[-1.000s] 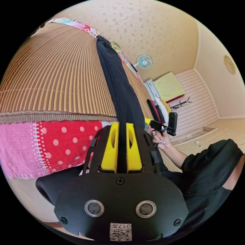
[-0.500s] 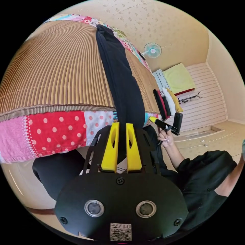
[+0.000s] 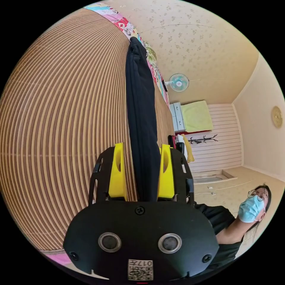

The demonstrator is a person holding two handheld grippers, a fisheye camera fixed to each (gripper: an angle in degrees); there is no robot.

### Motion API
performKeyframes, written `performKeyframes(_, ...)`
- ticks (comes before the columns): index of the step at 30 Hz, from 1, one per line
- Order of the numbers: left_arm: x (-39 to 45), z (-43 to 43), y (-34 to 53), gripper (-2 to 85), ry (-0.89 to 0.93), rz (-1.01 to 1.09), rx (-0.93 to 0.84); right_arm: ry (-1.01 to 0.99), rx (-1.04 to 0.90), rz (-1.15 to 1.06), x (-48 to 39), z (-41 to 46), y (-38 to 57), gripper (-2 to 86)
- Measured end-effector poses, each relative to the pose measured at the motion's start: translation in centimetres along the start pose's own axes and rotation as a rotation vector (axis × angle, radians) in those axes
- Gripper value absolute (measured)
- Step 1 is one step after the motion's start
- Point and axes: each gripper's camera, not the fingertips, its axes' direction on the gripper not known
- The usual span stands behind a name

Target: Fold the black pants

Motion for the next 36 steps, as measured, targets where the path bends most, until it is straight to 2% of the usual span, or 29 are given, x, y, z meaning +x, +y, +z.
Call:
performKeyframes(4, -0.3, 2.2, -1.9, 14.3, -0.003, 0.006, -0.058, -0.012, -0.061, 0.034, -1.0, 1.7, -4.9, 12.0)
performKeyframes(8, -1.7, 5.0, -2.9, 8.6, 0.07, -0.018, -0.13, 0.001, -0.106, 0.042, -2.1, 3.8, -8.7, 7.7)
performKeyframes(11, -1.3, 4.9, -2.1, 6.3, 0.07, 0.008, -0.105, 0.002, -0.099, 0.006, -3.2, 3.7, -9.5, 4.7)
performKeyframes(16, 3.5, 2.4, 1.6, 5.1, 0.336, 0.151, -0.002, -0.113, -0.009, -0.164, -9.8, -0.2, -7.6, 2.3)
performKeyframes(22, 19.7, -3.6, 8.4, 4.7, 0.305, 0.461, 0.106, -0.141, 0.054, -0.422, -24.3, -6.5, -3.2, 1.0)
performKeyframes(27, 37.1, -9.3, 16.5, 4.5, 0.272, 0.801, 0.236, -0.18, 0.144, -0.668, -37.9, -12.7, 1.4, 0.8)
performKeyframes(32, 48.3, -12.7, 22.8, 4.6, 0.292, 0.974, 0.366, -0.119, 0.231, -0.92, -51.9, -18.1, 7.1, 0.7)
performKeyframes(36, 55.4, -14.5, 26.7, 4.6, 0.309, 1.098, 0.457, -0.149, 0.264, -1.022, -57.8, -20.1, 9.1, 0.7)
